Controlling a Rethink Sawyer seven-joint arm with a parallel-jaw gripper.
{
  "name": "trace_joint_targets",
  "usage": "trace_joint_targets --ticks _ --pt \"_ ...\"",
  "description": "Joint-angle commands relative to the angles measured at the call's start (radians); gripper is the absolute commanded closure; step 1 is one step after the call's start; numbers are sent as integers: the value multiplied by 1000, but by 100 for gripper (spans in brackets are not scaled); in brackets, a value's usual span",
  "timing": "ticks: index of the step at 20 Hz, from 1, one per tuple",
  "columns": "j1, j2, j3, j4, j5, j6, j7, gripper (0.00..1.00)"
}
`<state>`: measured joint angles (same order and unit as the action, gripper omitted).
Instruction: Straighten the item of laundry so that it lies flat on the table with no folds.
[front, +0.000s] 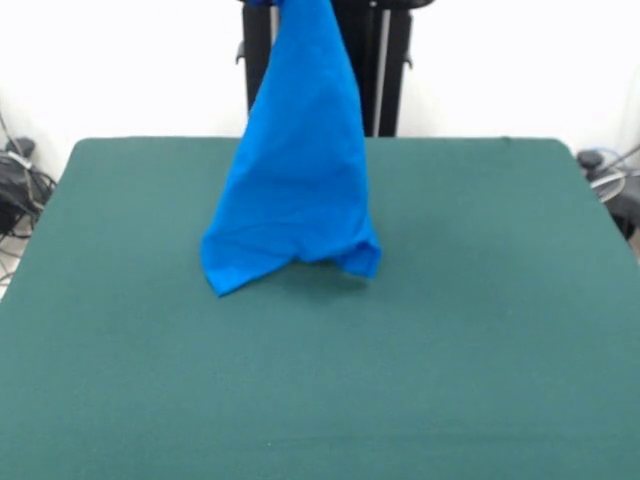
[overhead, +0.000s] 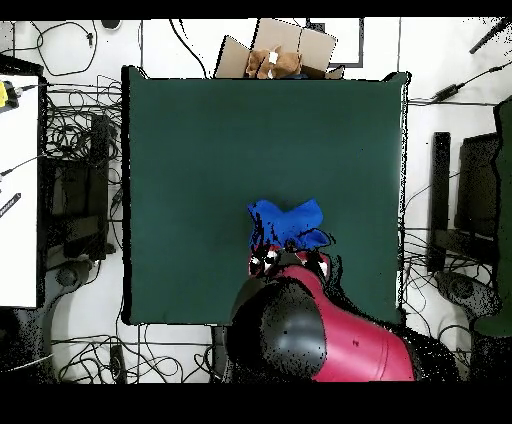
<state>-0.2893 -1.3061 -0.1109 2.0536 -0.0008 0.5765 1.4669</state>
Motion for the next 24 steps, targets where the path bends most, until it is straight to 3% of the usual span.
trace_joint_targets --ticks 1,5,8,14,20,24 --pt "-30 -9 27 187 14 -83 60 100" --pt "-66 58 73 188 16 -179 93 100" --pt "-58 85 66 154 -8 -171 116 100" --pt "-50 30 37 122 -13 -53 71 100" --pt "-51 4 26 160 -24 -109 72 100" --pt "-29 -43 -12 191 -50 -74 69 100"
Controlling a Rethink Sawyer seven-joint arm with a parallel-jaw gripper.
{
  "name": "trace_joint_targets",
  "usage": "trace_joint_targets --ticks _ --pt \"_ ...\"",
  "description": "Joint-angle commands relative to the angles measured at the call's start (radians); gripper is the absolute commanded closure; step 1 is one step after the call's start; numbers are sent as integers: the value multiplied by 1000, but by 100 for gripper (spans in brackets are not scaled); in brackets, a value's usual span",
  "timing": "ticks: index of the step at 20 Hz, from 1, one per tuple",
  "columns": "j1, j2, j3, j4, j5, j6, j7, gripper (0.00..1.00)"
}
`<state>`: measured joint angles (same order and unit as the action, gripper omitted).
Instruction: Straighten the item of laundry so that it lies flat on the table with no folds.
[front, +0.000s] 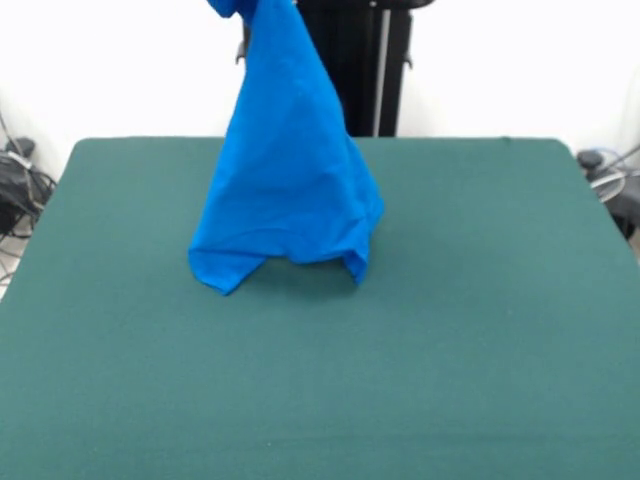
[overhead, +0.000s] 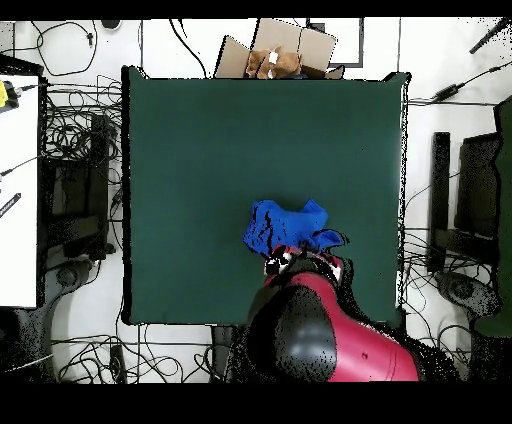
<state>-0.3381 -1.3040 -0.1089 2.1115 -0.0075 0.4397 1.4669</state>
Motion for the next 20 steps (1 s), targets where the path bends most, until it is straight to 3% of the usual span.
trace_joint_targets --ticks 1,12,20 --pt "18 -57 -15 145 -38 64 66 100" --pt "-20 -212 -47 253 -2 136 -59 100" --pt "1 -312 -86 231 -21 296 -62 100"
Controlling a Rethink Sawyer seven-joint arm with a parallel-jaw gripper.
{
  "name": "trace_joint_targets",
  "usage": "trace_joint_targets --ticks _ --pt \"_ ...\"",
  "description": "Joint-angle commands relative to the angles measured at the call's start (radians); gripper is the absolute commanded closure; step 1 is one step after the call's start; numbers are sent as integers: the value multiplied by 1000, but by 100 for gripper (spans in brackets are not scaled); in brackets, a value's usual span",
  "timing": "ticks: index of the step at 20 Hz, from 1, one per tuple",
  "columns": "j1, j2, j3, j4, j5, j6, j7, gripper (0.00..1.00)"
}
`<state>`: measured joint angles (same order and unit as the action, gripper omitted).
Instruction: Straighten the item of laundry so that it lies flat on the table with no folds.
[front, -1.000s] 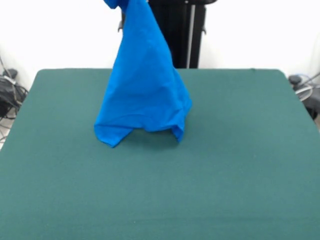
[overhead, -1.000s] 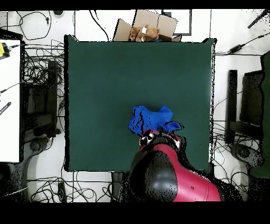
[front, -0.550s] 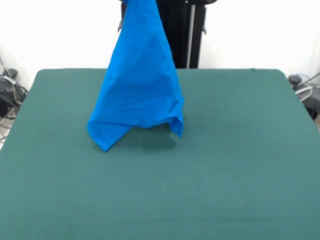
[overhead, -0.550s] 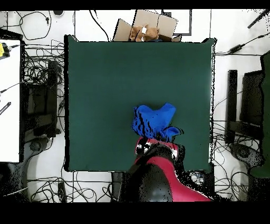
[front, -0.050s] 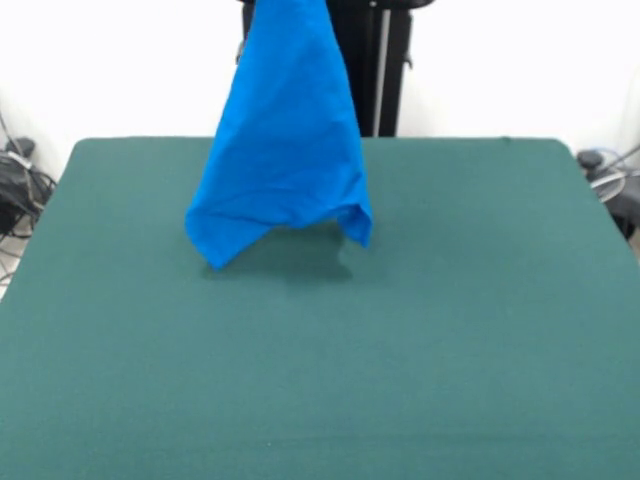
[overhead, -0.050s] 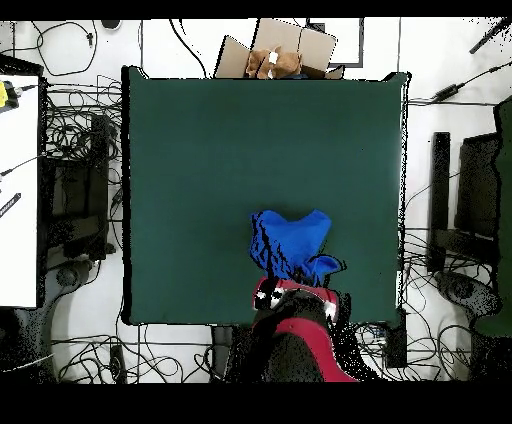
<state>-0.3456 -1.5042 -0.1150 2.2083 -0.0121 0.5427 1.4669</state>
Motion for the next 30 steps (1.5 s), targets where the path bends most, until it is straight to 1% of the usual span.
trace_joint_targets --ticks 1,5,7,9,10,11,14,16,20,23,26,30 --pt "13 -122 -82 134 -11 207 -59 100" --pt "26 -170 -101 124 -15 279 -62 100" --pt "25 -191 -114 112 -30 317 -78 100" --pt "14 -219 -134 84 -57 380 -113 100" --pt "3 -243 -150 52 -80 445 -143 100" --pt "-5 -255 -158 35 -86 479 -165 100" --pt "-40 -290 -181 -32 -113 604 -270 100" --pt "-50 -303 -188 -55 -130 644 -299 100" --pt "-59 -328 -198 -78 -134 712 -350 100" --pt "-61 -337 -212 -81 -143 733 -390 100" --pt "-62 -338 -231 -69 -159 711 -405 100" --pt "-62 -337 -260 -45 -152 671 -420 100"
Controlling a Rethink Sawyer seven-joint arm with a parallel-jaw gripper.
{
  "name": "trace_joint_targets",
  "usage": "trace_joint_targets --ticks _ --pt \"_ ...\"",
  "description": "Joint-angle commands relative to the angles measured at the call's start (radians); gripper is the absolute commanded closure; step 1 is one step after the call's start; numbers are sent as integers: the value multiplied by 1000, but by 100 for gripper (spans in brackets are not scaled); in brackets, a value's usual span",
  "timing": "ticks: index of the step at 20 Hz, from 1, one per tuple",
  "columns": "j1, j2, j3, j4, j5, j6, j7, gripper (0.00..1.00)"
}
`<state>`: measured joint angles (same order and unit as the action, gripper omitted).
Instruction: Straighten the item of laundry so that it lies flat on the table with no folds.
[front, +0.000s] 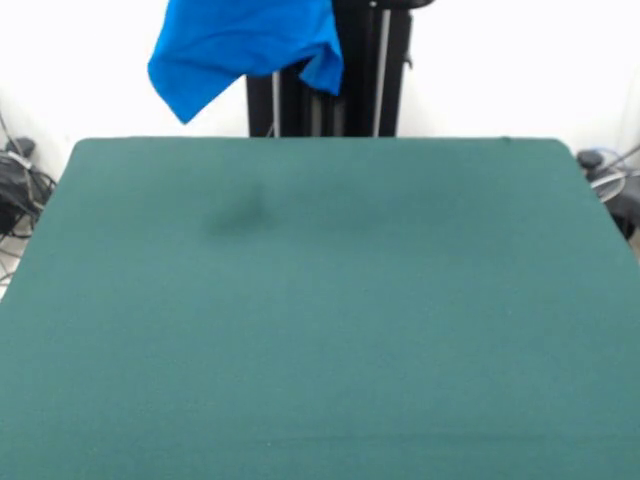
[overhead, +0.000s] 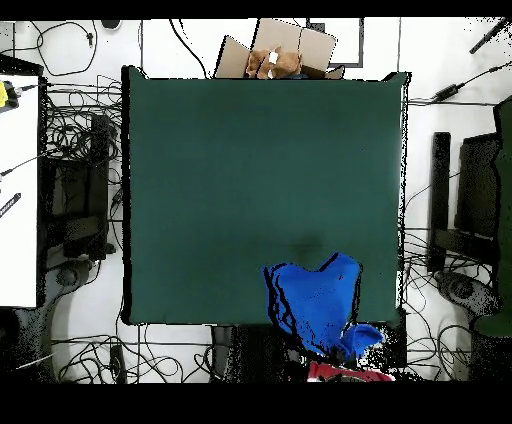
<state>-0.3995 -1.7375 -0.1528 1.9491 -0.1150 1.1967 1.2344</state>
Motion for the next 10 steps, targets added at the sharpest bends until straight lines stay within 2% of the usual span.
trace_joint_targets --ticks 1,7,9,10 --pt "-8 -104 -225 216 -49 14 -190 100" --pt "-2 -88 -228 214 -57 -11 -186 100" --pt "0 -62 -216 232 -54 -66 -165 100" --pt "-3 -38 -210 260 -26 -147 -166 100"
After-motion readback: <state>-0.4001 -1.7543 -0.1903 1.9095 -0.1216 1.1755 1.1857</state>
